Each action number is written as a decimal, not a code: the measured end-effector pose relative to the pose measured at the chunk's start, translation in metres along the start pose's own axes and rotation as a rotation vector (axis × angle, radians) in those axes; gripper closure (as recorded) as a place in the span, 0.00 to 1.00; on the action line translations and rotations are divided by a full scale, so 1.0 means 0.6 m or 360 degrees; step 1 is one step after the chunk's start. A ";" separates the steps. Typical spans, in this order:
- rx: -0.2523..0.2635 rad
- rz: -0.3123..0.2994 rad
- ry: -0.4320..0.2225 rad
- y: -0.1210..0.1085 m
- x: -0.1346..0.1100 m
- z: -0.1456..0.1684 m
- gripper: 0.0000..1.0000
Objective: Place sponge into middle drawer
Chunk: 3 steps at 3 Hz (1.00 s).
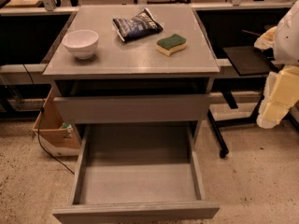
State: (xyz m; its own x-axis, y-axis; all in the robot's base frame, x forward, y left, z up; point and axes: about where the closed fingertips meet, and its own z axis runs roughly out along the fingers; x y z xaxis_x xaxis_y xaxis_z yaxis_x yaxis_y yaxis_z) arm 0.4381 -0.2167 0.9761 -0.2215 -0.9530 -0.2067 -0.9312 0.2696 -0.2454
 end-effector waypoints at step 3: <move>0.0090 0.0025 -0.0136 -0.082 -0.015 0.052 0.00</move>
Offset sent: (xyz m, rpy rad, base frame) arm 0.0474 -0.0066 -0.0223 0.0571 -0.0634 -0.0111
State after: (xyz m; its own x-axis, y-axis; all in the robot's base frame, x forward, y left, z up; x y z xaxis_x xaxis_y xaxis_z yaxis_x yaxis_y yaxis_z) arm 0.4951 -0.2171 0.9607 -0.2080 -0.9340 -0.2906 -0.9093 0.2941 -0.2943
